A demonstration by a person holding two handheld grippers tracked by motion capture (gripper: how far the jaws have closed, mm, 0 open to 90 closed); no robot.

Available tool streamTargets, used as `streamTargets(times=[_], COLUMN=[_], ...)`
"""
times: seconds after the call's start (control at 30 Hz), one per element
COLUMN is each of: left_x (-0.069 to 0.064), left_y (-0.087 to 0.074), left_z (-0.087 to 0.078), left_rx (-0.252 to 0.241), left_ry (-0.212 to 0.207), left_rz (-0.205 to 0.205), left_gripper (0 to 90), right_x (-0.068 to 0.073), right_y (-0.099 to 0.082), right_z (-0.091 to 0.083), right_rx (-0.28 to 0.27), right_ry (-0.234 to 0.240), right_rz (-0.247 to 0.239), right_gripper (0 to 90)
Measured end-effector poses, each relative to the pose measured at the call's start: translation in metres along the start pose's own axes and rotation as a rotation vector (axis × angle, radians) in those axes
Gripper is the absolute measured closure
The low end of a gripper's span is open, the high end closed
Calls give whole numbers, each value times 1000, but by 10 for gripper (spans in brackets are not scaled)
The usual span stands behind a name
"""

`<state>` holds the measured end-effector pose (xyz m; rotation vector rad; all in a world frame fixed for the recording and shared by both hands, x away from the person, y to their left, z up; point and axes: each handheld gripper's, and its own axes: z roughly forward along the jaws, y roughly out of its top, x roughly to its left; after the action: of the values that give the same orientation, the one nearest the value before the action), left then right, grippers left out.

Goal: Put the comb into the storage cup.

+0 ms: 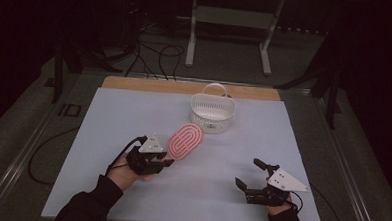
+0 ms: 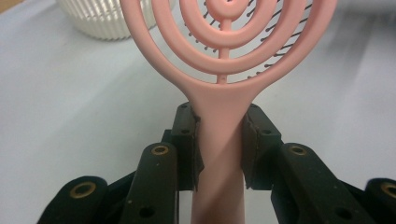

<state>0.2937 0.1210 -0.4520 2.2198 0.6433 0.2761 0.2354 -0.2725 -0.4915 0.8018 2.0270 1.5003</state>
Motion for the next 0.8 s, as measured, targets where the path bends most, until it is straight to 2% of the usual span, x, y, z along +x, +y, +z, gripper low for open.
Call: streamTargets(times=[0.13, 0.2, 0.23, 0.3, 0.33, 0.43, 0.47, 0.5, 0.53, 0.67, 0.7, 0.8], left_x=[0, -1, -1, -2, -3, -5, -5, -5, -5, -6, -8, -9], left_y=[-2, -4, -5, -9, -11, -16, -18, -19, -23, -27, -29, -32], left_z=[-1, -1, 0, 1, 1, 1, 0, 0, -1, -2, -3, -6], left_rx=[-35, -54, -56, -73, -78, -96, -105, -113, -138, -172, -201, -244], left_ry=[10, 34, 28, 54, 43, 53, 66, 58, 68, 76, 99, 115], left_rz=[-18, -16, -21, -19, -19, -20, -30, -43, -55, -72, -91, -102], left_gripper=[711, 710, 710, 711, 710, 710, 710, 711, 711, 710, 710, 711], right_x=[0, 0, 0, 0, 0, 1, 1, 1, 1, 2, 2, 3], right_y=[0, 0, 0, 0, 0, 1, 1, 1, 1, 2, 2, 2], right_z=[0, 0, 0, 0, 0, 1, 1, 1, 2, 2, 2, 2], right_rx=[-3, -2, -3, -3, -2, 0, -1, 0, 0, -1, -1, -3], right_ry=[0, -1, -3, -2, -2, -2, -1, 1, 2, 8, 8, 7], right_rz=[8, 5, 4, 8, 9, 8, 7, 10, 12, 15, 14, 20], right_gripper=[93, 93, 93, 93, 93, 93, 93, 93, 93, 93, 93, 93])
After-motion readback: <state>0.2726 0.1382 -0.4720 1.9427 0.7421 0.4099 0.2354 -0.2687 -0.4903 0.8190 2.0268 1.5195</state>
